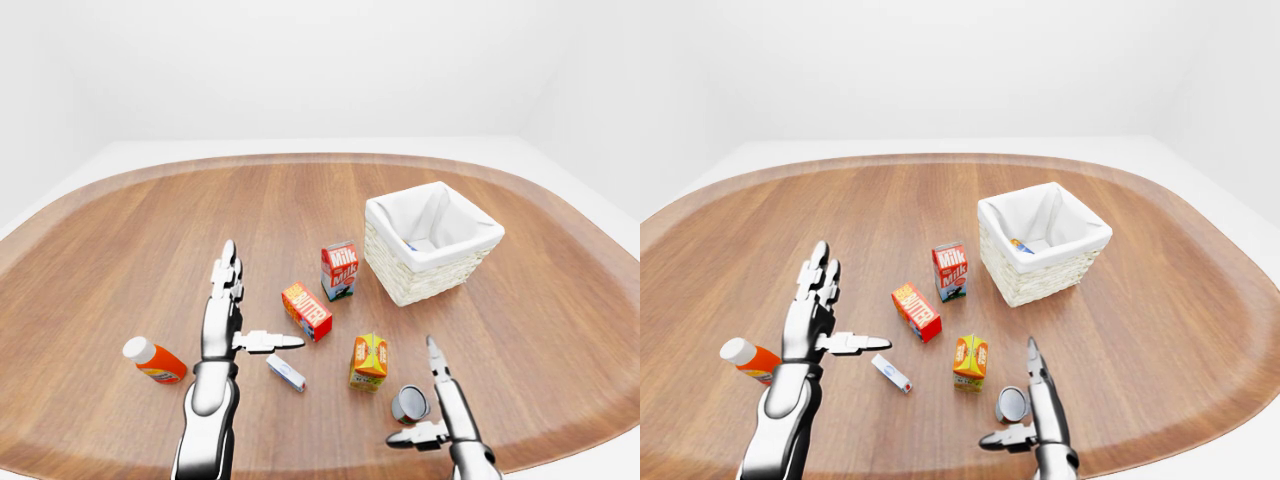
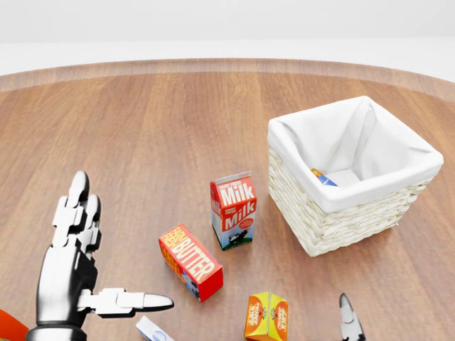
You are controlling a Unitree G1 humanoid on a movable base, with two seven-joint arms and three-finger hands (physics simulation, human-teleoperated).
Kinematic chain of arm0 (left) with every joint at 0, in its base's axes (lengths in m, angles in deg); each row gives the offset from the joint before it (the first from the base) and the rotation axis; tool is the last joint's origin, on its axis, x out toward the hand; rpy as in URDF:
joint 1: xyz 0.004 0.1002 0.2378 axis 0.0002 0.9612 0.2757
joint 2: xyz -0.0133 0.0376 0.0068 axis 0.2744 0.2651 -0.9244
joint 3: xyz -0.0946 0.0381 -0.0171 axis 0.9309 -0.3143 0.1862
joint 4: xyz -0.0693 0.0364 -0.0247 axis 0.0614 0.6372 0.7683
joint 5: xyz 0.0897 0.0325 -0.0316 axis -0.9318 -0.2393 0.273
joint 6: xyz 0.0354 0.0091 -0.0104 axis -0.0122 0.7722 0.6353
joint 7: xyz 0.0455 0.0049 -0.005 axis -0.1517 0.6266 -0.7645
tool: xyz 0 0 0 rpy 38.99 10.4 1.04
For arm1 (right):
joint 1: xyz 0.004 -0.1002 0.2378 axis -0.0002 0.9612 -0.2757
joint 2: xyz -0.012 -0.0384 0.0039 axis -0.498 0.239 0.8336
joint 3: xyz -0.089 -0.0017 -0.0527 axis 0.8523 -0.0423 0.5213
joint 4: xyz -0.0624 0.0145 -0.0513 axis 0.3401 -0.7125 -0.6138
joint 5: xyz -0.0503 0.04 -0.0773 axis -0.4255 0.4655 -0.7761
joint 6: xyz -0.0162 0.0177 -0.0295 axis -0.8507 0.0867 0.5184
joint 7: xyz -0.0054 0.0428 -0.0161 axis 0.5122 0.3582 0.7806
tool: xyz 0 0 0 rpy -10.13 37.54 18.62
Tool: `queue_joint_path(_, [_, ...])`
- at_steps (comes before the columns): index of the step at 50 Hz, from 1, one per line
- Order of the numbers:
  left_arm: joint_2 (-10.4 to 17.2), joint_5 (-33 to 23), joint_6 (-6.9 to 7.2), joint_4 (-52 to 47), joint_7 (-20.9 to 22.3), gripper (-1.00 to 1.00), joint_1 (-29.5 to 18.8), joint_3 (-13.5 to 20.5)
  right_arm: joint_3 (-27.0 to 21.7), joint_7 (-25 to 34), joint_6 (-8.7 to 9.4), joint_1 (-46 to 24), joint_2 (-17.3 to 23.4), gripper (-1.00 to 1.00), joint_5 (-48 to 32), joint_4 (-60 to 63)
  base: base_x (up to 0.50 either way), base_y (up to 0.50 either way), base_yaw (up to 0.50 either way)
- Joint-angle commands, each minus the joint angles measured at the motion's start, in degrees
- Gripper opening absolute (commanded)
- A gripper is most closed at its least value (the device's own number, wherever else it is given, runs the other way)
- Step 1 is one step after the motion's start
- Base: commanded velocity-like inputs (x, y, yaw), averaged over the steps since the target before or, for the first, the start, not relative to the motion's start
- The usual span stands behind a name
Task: Pick up the alphabet soup and the tomato sauce, and put them in the basket.
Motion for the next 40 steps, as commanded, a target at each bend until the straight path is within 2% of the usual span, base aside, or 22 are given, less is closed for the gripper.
queue_joint_path(1, [-0.1,0.3,0.0,-0.7,-0.4,1.0,0.0,0.4,-1.2,0.3,0.0,-1.4,-0.2,1.0,0.1,-2.3,0.0,0.0,0.0])
queue_joint_path(40, [0.0,0.2,0.0,0.2,-0.4,1.0,-0.2,0.4,-2.1,-1.2,0.0,-6.5,0.1,1.0,0.1,-12.8,0.0,0.0,0.0])
